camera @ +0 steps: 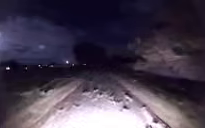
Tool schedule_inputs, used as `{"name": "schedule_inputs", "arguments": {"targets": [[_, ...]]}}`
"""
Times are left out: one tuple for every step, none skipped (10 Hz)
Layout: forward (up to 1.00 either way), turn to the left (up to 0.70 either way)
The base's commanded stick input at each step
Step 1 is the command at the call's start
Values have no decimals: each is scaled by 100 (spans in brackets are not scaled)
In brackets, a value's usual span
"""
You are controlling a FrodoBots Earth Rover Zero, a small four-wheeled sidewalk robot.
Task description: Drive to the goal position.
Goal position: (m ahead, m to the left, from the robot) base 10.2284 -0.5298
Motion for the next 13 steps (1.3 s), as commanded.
{"name": "schedule_inputs", "arguments": {"targets": [[85, 0], [85, 0], [85, 0], [85, 0], [85, 0], [85, 0], [85, 0], [85, 0], [85, 0], [85, 0], [85, 0], [85, 0], [85, 0]]}}
